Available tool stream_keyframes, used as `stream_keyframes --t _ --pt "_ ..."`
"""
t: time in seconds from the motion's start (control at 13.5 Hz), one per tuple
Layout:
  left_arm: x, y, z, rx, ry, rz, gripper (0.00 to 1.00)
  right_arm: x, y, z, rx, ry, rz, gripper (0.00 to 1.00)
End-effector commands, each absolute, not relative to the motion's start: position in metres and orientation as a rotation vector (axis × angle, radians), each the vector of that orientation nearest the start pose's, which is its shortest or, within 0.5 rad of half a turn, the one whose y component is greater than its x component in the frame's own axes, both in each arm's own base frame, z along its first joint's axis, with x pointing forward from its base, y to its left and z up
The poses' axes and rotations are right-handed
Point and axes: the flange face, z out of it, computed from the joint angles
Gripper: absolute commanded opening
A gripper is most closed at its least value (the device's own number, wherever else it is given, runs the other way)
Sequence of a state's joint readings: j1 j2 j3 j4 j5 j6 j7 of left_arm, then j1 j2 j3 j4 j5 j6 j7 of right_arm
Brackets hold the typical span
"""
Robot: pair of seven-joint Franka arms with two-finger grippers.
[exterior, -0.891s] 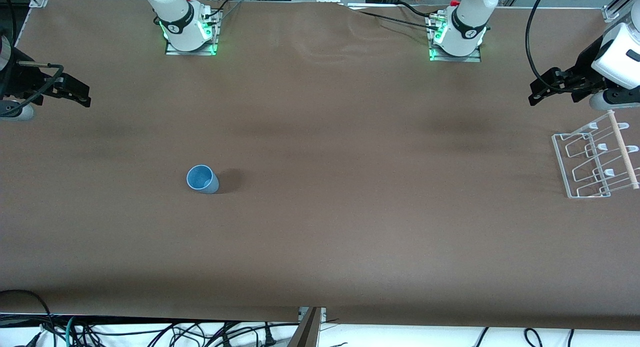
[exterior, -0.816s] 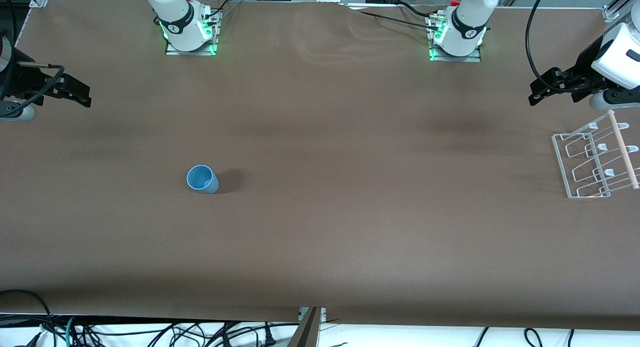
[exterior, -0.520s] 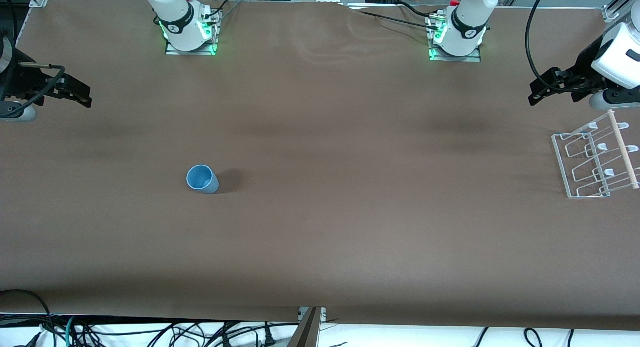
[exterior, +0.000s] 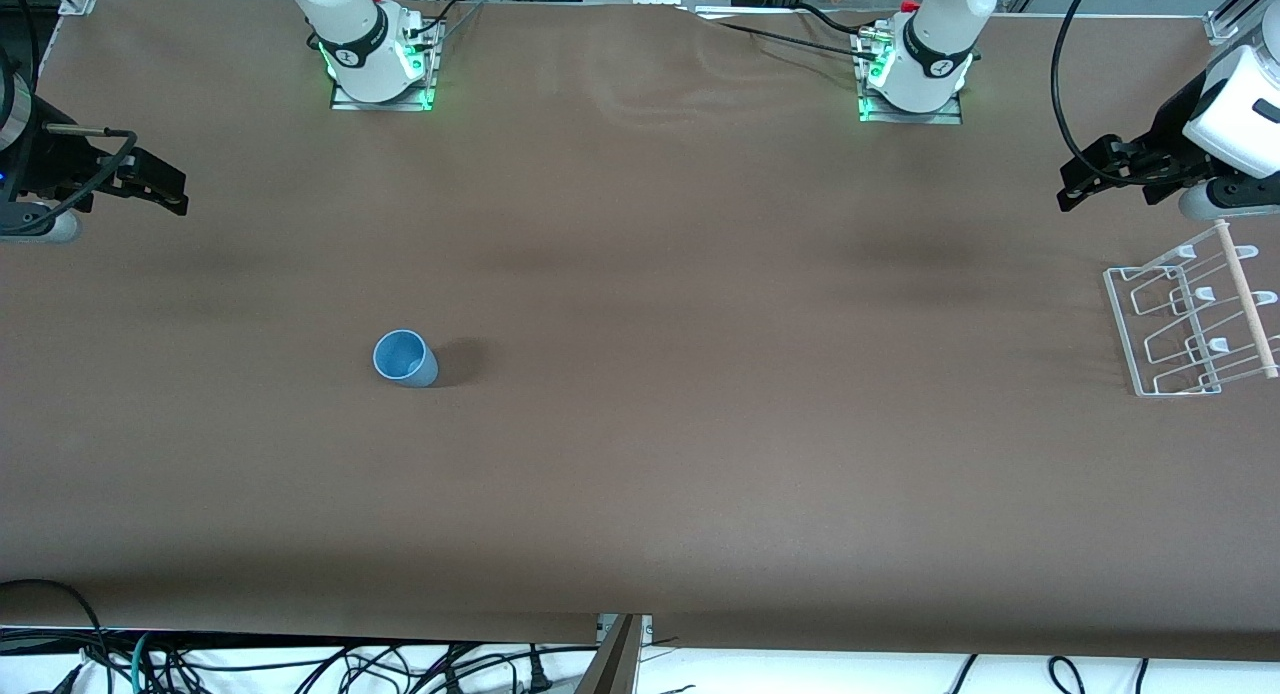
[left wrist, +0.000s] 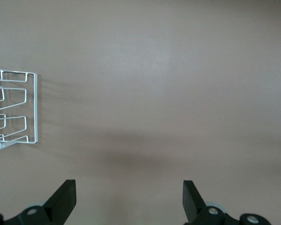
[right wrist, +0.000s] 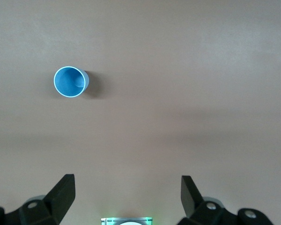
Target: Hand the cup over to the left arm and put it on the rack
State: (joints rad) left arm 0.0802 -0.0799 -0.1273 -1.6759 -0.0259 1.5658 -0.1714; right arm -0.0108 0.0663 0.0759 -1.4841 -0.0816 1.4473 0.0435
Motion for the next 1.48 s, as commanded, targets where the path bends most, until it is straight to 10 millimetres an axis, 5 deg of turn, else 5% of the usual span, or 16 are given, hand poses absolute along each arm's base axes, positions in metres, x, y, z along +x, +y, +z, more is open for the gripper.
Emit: stream_keyframes --t 0.0,0.45,0.74,0.96,1.26,1.41 --pt "0.528 -0.032 0.624 -3.158 -0.209 0.057 1.0 0.559 0.026 0.623 -3.213 -0.018 0.139 1.0" --pt "0.528 -0.032 0.624 -3.158 -0.209 0.057 1.0 0.573 0.029 0.614 -3.215 -0.018 0.147 1.0" --pt "0.528 -0.033 0.624 -3.159 -0.209 0.057 1.0 0.607 0.059 0.553 -3.195 -0.102 0.205 1.0" --pt "0.528 -0.032 0.624 -3.158 -0.209 0.057 1.0 0.631 0.116 0.488 -3.18 -0.217 0.238 1.0" --pt "0.528 -0.032 0.624 -3.158 -0.209 0.057 1.0 0.656 0.166 0.415 -3.149 -0.314 0.177 1.0" --pt "0.528 -0.032 0.624 -3.158 -0.209 0.057 1.0 0.664 0.174 0.378 -3.143 -0.327 0.192 1.0"
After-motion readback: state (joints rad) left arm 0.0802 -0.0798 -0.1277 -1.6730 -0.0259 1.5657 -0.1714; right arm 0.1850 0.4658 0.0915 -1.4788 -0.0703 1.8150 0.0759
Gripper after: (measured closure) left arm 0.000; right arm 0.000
